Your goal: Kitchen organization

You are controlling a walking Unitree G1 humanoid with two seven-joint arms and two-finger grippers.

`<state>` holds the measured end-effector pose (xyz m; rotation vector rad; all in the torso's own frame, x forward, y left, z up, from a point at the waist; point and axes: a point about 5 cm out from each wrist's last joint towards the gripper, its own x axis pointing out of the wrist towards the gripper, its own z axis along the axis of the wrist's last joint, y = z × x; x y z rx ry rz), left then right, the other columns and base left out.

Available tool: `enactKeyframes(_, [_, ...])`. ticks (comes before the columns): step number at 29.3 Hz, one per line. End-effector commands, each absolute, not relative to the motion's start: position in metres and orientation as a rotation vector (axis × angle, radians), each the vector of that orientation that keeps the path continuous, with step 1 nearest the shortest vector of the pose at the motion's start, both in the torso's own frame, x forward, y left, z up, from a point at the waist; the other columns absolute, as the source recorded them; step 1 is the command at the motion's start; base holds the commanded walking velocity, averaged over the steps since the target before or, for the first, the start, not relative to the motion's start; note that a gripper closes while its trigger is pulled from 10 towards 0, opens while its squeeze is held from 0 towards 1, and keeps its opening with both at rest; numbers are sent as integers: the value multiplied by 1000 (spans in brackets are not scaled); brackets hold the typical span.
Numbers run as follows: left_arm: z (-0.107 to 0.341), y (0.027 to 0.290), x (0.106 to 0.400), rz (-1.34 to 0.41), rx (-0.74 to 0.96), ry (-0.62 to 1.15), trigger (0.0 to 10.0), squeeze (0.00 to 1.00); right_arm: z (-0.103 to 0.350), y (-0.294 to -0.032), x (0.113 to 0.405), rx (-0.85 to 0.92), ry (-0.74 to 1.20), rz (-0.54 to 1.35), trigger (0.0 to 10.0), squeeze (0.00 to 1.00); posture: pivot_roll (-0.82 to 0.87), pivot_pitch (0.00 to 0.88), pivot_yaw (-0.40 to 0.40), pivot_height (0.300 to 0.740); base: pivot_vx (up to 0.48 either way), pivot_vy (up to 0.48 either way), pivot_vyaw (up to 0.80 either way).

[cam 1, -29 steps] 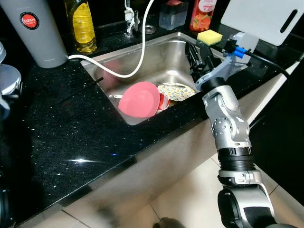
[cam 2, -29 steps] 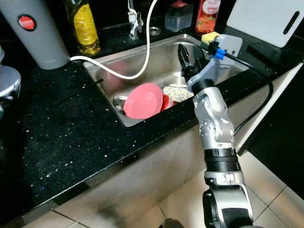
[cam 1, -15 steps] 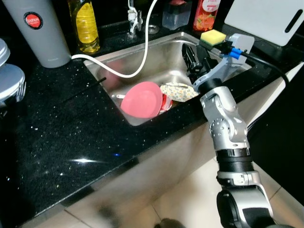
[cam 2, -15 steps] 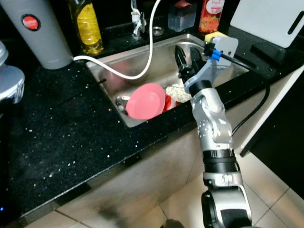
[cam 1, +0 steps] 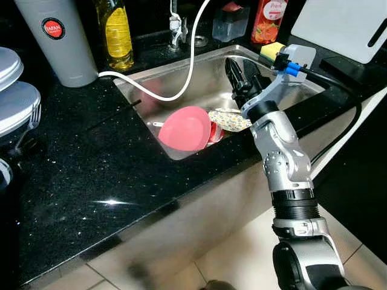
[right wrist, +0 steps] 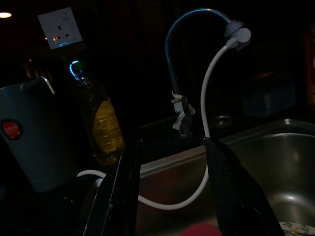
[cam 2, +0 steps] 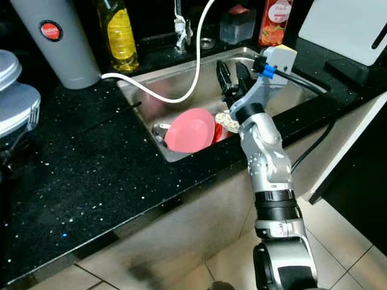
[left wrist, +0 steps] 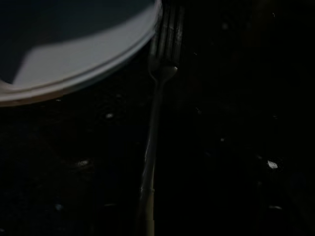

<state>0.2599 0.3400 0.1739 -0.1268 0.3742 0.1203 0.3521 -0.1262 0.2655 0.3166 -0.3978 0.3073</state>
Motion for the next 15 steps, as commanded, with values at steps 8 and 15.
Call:
enactKeyframes(8, [129,324,252,67,-82,594,0,0,265,-126,353,329,-387,308,10000,0,6,60,21,740,0,0,0])
enactKeyframes(15, [160,286,267,-118,-122,360,0,0,265,-127,354,333,-385,304,10000,0,0,52,18,740,0,0,0])
